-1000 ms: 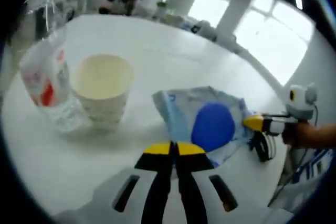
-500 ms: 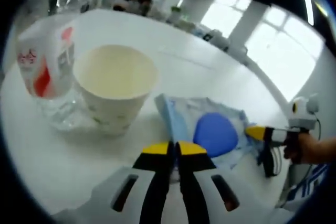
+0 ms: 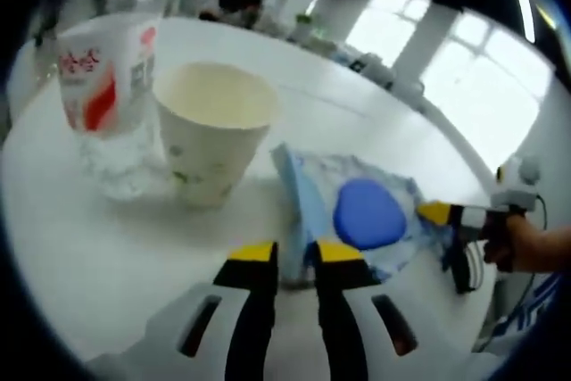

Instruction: Arrange the tabletop items into an orderly group along one side of the table until the central work area is clear of visible clutter.

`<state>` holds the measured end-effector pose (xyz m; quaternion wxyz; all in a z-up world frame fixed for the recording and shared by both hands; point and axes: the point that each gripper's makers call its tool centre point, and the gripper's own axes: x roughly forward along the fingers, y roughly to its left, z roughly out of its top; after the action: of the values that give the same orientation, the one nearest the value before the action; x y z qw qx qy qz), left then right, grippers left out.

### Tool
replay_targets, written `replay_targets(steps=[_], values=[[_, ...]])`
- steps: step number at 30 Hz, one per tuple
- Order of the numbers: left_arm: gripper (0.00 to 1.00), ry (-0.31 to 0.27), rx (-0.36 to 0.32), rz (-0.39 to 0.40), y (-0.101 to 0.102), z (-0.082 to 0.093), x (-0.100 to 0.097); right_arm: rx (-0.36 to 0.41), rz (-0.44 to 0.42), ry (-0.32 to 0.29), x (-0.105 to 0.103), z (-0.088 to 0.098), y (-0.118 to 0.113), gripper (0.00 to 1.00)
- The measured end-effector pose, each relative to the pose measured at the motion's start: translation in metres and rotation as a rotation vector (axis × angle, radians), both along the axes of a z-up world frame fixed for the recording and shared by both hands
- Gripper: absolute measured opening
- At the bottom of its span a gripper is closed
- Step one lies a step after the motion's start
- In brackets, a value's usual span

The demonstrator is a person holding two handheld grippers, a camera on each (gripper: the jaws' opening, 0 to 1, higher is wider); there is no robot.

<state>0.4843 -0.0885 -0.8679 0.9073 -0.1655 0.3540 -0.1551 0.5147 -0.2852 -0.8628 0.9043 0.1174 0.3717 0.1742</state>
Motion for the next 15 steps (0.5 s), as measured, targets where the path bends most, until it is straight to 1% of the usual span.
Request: replay_targets(steps=[2, 5, 8, 15], values=[[0.09, 0.011, 0.005, 0.001, -0.001, -0.002, 0.0, 0.001, -0.002, -0.001, 0.001, 0.0, 0.0, 0.0], [0.04, 0.01, 0.009, 0.001, -0.002, -0.002, 0.003, 0.001, -0.003, -0.003, 0.003, 0.001, 0.001, 0.0], [0.04, 0.003, 0.02, 0.015, -0.001, -0.001, 0.01, -0.008, 0.001, -0.014, 0.008, 0.002, 0.002, 0.0], [0.04, 0.013, -0.004, 0.068, 0.005, 0.0, 0.027, -0.026, 0.022, -0.026, 0.024, 0.004, 0.007, 0.0]])
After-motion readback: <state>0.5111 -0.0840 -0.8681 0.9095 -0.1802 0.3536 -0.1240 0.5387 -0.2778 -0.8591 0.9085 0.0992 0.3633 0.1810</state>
